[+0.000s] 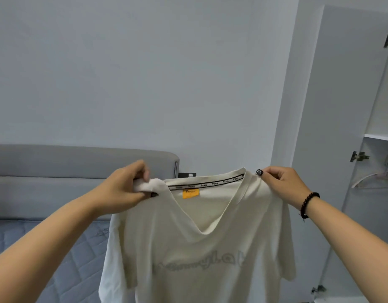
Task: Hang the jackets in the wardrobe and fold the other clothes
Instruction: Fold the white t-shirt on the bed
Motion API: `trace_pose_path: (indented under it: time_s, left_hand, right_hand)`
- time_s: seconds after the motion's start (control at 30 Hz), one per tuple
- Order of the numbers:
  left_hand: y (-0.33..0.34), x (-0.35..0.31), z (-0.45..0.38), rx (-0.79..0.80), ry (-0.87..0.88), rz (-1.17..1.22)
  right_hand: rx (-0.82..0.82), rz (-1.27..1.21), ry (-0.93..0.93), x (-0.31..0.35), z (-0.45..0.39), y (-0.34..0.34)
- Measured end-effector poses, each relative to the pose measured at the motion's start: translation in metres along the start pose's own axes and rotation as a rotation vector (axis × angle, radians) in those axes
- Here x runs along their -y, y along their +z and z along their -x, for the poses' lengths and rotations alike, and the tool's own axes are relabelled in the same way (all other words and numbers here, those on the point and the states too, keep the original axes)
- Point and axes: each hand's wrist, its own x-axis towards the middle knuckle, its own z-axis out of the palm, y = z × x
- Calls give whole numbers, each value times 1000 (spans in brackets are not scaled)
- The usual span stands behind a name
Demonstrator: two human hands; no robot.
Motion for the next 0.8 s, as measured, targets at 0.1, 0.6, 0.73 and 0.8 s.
trace_pose_path:
  time_s: [0.1, 0.6, 0.73, 0.8]
  left_hand:
    - [-11, 13, 1, -163, -152, 23]
    - [-19, 95, 97, -526, -605, -192]
    - [-30, 102, 118, -807, -547, -367]
    - [-35, 108, 126, -928, -549, -375]
  right_hand:
    - [67, -2, -41, 18, 7, 6]
    - [-13, 35, -257, 47, 11, 110]
    - [60, -12, -277, 53, 20, 132]
    - [96, -55, -276, 52, 25, 145]
